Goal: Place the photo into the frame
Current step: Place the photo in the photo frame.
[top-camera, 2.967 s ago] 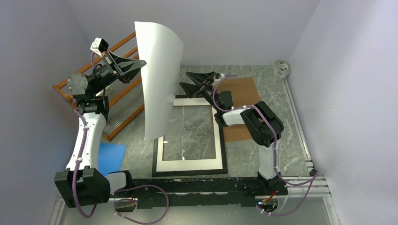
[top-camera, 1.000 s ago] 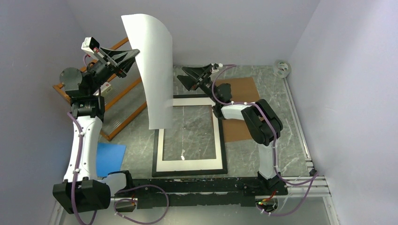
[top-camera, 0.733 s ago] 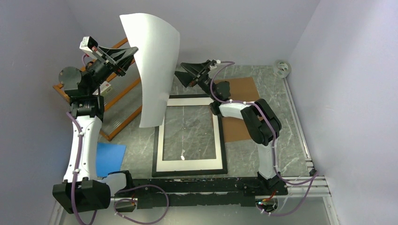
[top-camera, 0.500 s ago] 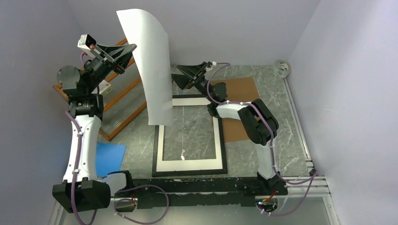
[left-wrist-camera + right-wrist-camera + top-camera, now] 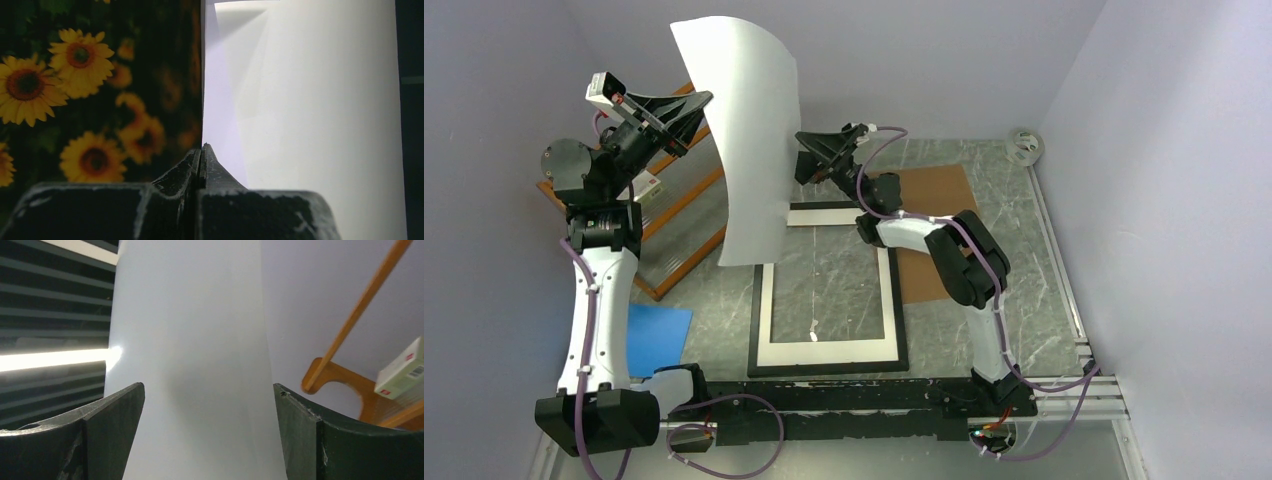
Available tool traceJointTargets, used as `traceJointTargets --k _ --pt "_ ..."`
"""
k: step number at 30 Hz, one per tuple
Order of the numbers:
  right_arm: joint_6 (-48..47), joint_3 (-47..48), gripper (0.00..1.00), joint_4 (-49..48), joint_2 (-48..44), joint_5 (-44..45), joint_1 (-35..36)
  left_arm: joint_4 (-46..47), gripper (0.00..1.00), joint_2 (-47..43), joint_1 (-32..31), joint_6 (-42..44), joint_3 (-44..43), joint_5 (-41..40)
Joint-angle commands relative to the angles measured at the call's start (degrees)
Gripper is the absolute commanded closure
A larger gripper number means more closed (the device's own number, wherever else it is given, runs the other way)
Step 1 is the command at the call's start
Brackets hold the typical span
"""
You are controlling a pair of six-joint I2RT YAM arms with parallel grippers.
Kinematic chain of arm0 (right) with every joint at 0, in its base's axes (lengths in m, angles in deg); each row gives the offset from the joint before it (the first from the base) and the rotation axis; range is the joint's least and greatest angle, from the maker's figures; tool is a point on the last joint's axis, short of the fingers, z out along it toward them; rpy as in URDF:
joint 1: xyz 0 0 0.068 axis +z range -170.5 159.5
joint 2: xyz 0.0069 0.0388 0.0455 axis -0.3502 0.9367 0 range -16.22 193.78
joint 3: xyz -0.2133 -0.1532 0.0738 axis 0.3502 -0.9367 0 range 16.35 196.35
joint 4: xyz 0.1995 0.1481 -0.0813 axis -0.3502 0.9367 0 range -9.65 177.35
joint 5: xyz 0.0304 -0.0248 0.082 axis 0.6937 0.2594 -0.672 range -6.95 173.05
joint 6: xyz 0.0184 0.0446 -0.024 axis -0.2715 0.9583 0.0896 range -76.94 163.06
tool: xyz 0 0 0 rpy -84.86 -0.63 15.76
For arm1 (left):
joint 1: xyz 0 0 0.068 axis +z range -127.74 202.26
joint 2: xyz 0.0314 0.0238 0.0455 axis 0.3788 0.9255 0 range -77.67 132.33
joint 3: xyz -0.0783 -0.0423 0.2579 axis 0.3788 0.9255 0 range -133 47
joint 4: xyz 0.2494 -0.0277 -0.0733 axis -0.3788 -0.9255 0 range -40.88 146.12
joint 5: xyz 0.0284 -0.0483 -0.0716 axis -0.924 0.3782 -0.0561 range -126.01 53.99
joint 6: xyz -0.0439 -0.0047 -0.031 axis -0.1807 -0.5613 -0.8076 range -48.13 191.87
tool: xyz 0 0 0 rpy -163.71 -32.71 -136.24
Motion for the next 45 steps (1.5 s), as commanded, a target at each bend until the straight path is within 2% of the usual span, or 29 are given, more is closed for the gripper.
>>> traceJointTargets --k 1,9,13,15,18,24,26,33,35,40,45 --pt "3.8 0.9 0.01 -10.1 -1.1 1.2 0.8 0.9 0.97 -1.4 -0.1 0.0 -0.8 -1.3" --pt "0.7 -8.9 0.03 -15.7 -7.5 1.8 -2.4 2.2 0.98 2.0 0.2 1.3 -1.9 -1.0" --pt "-3.0 -14.8 0.11 -14.6 -13.7 0.0 -4.1 3.9 0.98 3.1 0.9 1.2 -0.1 0.2" --pt "-3.7 -16.8 0.19 -14.5 -15.6 -0.9 -4.9 4.7 0.98 4.2 0.9 0.7 0.1 1.0" --pt "-3.0 -17.5 0.26 -15.0 -16.7 -1.9 -6.5 7.4 0.98 6.1 1.5 -0.6 -1.4 2.6" --pt "-3.0 -16.2 0.26 -14.0 -15.5 -3.2 -7.5 7.6 0.98 7.8 1.8 0.1 -2.2 3.5" --pt "-2.8 -16.1 0.29 -14.3 -15.2 -3.8 -7.7 9.0 0.98 8.3 1.8 -0.2 -1.4 3.8" --pt "-2.6 -19.0 0.57 -14.4 -15.9 -6.2 -10.7 10.3 0.98 10.3 3.0 2.5 -1.2 9.3" --pt "-1.7 -20.6 0.61 -15.4 -15.9 -7.3 -12.1 13.3 0.97 11.7 3.7 2.5 -1.2 12.6" --pt "-2.8 -25.0 0.59 -15.5 -17.8 -11.3 -14.3 11.8 0.98 13.2 4.3 7.5 -1.3 18.8" --pt "-2.0 -22.9 0.57 -15.5 -18.2 -15.9 -14.5 8.5 0.97 12.6 4.3 11.3 0.2 21.0"
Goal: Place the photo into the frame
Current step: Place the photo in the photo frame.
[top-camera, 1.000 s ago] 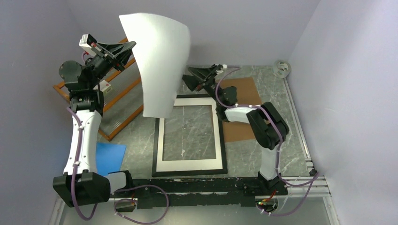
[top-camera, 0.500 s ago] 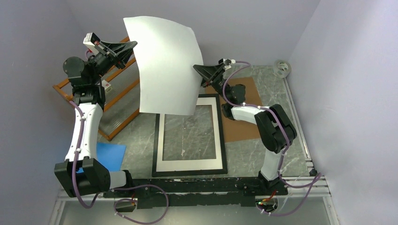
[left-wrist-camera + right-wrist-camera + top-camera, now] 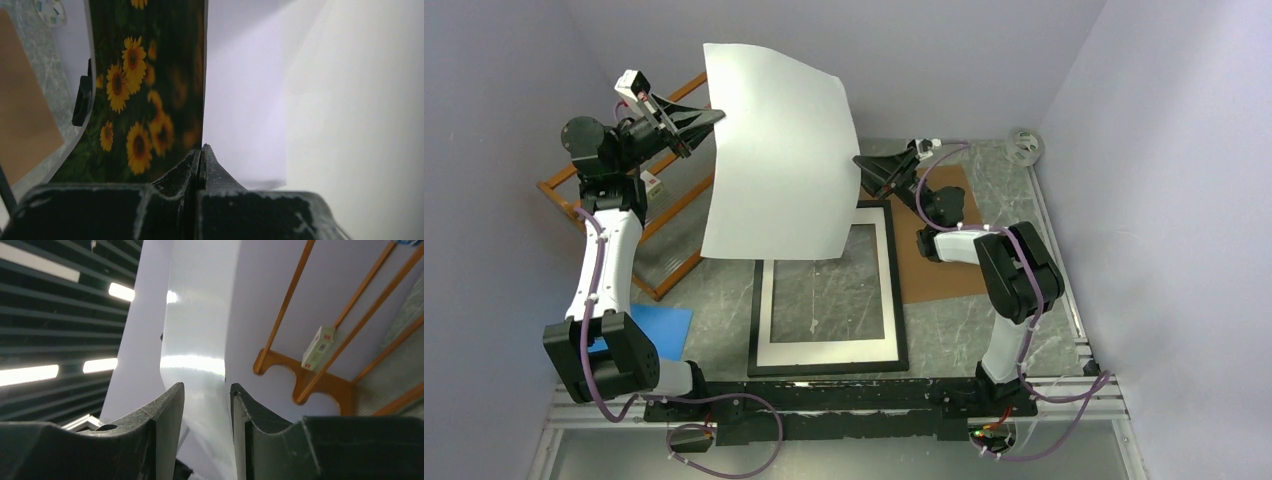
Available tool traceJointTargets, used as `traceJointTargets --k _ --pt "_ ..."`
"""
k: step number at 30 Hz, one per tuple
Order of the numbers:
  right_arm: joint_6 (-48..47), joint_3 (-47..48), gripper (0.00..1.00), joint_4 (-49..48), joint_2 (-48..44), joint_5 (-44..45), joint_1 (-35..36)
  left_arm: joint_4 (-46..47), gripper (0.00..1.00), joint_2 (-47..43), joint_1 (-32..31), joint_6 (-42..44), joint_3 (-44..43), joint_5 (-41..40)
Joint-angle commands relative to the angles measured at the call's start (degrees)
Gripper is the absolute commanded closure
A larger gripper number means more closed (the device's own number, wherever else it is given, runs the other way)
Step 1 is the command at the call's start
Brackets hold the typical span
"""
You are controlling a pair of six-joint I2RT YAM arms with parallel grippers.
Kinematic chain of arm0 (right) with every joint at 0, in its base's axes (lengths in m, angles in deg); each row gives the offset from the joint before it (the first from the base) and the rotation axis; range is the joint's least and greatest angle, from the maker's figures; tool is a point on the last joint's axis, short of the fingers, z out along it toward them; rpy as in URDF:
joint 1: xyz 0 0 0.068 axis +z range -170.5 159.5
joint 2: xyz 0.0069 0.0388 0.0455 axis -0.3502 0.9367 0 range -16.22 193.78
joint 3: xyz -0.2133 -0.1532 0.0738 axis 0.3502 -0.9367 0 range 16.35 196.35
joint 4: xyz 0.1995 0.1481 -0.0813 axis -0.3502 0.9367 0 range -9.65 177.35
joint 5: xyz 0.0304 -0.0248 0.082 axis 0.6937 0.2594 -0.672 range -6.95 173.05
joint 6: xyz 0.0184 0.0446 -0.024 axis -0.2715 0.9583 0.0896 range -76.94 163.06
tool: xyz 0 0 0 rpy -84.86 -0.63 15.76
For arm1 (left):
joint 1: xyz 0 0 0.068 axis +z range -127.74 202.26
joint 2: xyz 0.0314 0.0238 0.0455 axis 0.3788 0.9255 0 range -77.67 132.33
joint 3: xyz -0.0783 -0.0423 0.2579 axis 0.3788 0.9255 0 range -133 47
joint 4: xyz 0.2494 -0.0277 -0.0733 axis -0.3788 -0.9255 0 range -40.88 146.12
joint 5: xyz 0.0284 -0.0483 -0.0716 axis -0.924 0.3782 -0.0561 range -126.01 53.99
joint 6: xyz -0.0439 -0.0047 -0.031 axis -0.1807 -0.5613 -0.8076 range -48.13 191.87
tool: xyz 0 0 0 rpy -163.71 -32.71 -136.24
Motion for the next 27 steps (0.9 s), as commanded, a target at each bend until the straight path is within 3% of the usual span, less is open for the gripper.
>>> traceJointTargets --k 1,7,13,17,20,22,24,27 --pt "-0.2 2.9 0.57 -12.6 -3.3 -5.8 0.4 -0.2 0.97 -1.3 0.1 5.3 0.2 4.8" --pt "-2.2 1.8 0.64 -9.2 -4.8 -8.5 0.2 -5.4 0.97 -1.1 0.1 10.0 -0.3 5.7" --pt "-2.6 -2.2 0.87 -9.4 -6.5 -9.9 -0.1 -13.0 0.97 -1.7 0.1 15.9 1.0 5.9" --pt "-4.6 -6.6 0.99 -3.3 -9.4 -12.2 -0.1 -17.8 0.87 -2.8 0.1 20.7 4.7 5.5" --pt "-11.3 -10.1 1.00 11.2 -13.8 -15.1 -0.1 -31.2 0.68 -4.3 0.1 32.6 6.9 4.0" --pt "-21.7 -9.2 1.00 32.8 -15.6 -18.2 0.0 -51.9 0.48 -5.1 0.1 50.3 6.2 -4.7" --pt "-32.5 -8.2 1.00 52.0 -15.8 -17.5 0.0 -68.2 0.27 -5.2 0.1 62.7 5.8 -16.4" --pt "-42.0 -6.4 1.00 69.6 -14.6 -13.9 0.0 -74.2 0.13 -5.7 0.2 70.8 11.5 -26.5"
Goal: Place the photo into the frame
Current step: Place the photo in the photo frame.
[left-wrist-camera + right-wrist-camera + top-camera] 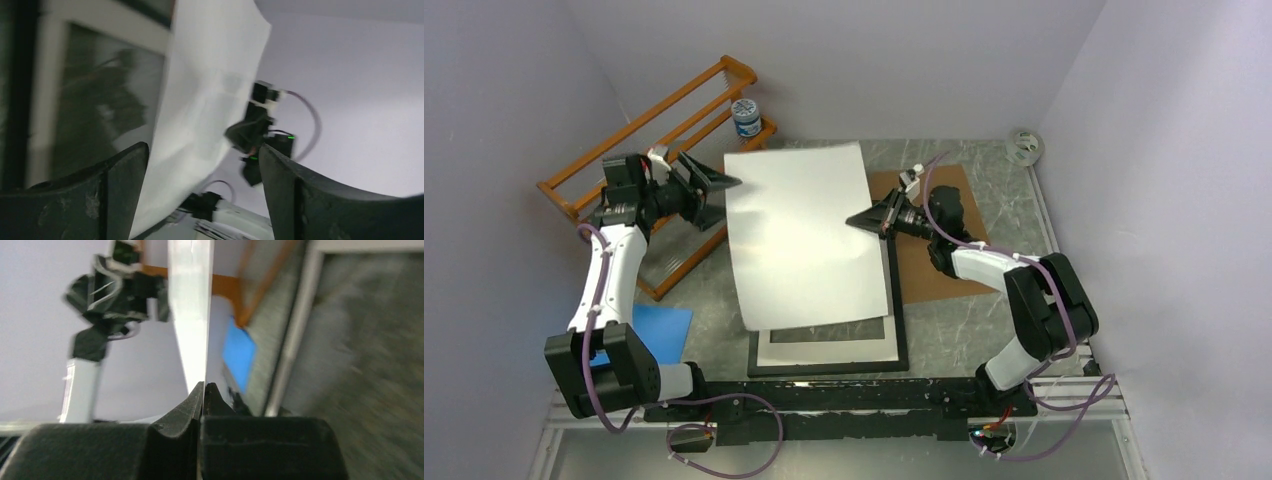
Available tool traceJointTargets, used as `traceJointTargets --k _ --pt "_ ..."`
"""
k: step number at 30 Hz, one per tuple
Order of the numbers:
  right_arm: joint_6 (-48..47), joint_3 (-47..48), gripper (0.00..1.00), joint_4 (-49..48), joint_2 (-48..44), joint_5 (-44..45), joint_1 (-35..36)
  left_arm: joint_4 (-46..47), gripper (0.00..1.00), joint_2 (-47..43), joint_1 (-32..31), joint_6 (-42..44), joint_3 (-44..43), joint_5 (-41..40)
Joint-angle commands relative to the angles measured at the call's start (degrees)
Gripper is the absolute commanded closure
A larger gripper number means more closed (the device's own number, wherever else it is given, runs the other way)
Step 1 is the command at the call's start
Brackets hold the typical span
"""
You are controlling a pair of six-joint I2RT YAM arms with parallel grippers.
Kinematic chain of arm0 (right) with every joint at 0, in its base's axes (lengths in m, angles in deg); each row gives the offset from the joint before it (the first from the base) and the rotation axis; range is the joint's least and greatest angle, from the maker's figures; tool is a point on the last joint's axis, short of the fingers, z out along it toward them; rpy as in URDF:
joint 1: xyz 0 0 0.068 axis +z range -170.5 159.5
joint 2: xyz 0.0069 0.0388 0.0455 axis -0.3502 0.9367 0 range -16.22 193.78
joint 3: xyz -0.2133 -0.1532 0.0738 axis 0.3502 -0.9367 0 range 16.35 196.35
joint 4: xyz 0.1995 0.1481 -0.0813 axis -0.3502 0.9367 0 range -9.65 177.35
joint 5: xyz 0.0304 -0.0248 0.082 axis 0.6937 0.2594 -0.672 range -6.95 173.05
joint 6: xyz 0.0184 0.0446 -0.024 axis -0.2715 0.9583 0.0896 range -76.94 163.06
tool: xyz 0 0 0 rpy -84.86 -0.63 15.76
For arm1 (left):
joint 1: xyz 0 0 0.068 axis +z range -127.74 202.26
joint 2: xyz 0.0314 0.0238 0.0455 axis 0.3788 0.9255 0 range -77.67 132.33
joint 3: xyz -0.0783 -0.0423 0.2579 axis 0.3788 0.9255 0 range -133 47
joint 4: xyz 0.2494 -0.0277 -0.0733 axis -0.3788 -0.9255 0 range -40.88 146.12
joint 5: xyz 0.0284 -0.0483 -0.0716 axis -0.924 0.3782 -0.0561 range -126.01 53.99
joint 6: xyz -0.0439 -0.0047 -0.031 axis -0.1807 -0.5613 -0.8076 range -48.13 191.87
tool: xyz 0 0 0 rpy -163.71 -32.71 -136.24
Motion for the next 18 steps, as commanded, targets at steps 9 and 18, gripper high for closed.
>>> traceJointTargets --k 9,18 --pt "-25.2 3.4 1.00 46.8 2.7 11.9 1.7 -13.9 0.09 -1.4 -0.1 26.1 17.1 -13.1" --pt "-25.6 -4.5 1.00 39.9 -4.6 24.6 6.0 -8.7 0.17 4.9 -0.7 28.8 22.5 -11.1"
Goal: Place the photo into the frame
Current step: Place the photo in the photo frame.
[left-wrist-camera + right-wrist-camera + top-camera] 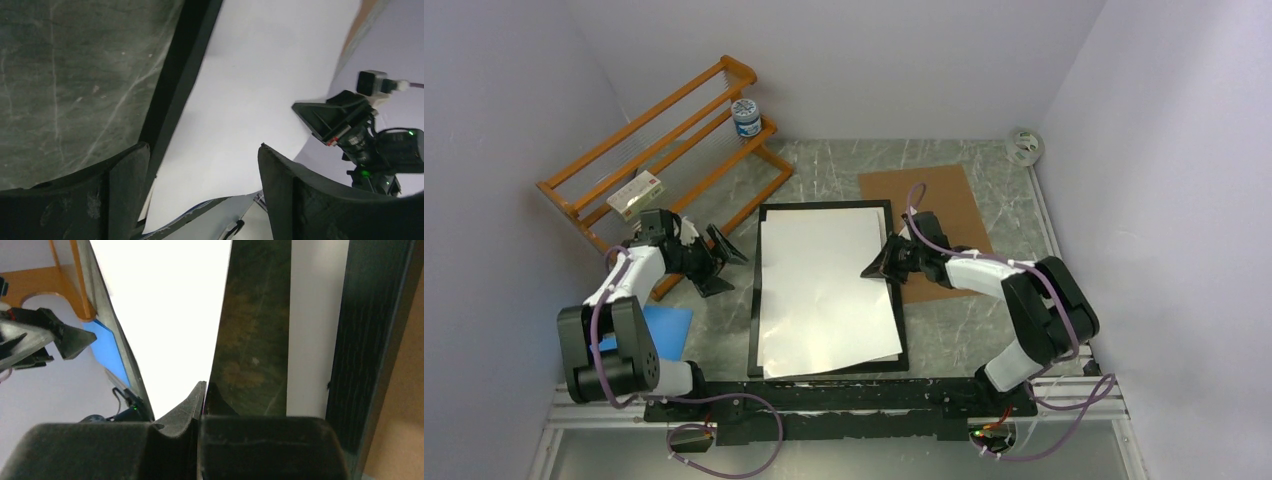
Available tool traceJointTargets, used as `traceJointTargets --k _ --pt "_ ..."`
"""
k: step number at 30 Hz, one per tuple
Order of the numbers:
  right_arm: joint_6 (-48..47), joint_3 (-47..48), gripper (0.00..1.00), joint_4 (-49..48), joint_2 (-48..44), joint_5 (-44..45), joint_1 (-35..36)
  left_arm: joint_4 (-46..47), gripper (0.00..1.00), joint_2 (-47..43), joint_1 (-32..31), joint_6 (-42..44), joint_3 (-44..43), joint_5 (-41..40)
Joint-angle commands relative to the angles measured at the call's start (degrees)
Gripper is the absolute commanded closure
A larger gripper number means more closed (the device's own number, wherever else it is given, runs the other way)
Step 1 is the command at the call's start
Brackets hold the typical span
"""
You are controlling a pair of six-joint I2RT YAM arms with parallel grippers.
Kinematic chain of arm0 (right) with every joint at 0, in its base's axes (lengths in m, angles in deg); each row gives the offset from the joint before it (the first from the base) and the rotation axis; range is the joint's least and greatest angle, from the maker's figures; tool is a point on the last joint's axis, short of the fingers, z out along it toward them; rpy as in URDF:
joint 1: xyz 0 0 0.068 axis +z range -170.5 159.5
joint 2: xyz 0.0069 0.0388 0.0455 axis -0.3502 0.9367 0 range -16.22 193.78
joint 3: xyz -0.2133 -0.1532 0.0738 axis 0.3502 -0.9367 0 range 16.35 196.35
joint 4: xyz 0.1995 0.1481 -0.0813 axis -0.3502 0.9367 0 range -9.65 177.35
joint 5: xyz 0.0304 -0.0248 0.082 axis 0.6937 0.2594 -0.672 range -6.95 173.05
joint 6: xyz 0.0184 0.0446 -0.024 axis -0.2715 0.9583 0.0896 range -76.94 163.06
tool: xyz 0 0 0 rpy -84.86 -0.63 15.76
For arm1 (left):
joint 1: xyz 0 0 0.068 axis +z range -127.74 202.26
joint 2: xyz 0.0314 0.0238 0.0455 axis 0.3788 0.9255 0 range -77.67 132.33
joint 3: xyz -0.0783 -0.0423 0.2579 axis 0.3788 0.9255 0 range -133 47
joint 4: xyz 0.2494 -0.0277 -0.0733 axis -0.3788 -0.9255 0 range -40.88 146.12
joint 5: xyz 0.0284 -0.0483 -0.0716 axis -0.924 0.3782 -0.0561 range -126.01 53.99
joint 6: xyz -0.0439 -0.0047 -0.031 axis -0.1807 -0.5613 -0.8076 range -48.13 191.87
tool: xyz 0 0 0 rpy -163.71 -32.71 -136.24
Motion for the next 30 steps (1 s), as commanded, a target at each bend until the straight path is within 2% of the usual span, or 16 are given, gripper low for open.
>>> traceJointTargets --k 1,5,8,15,30 --pt "0.0 -4.6 1.00 -7.1 -6.6 9.0 2.6 4.9 0.17 4.7 -0.6 2.8 2.4 2.9" --pt "2.2 -7.6 1.00 -13.9 -8.6 12.6 4.2 7.9 0.20 8.1 -1.5 2.2 3.6 2.9" --pt "2.6 -7.7 1.00 -14.8 -6.9 12.9 5.1 11.3 0.21 9.1 -2.4 0.7 4.8 3.8" --pt "2.4 -7.8 1.00 -16.1 -5.8 15.9 6.5 10.8 0.21 10.2 -3.6 0.9 4.3 2.3" --pt "-5.0 -2.3 1.00 -7.7 -4.1 20.3 7.0 10.1 0.23 10.4 -4.7 0.2 3.8 -1.3"
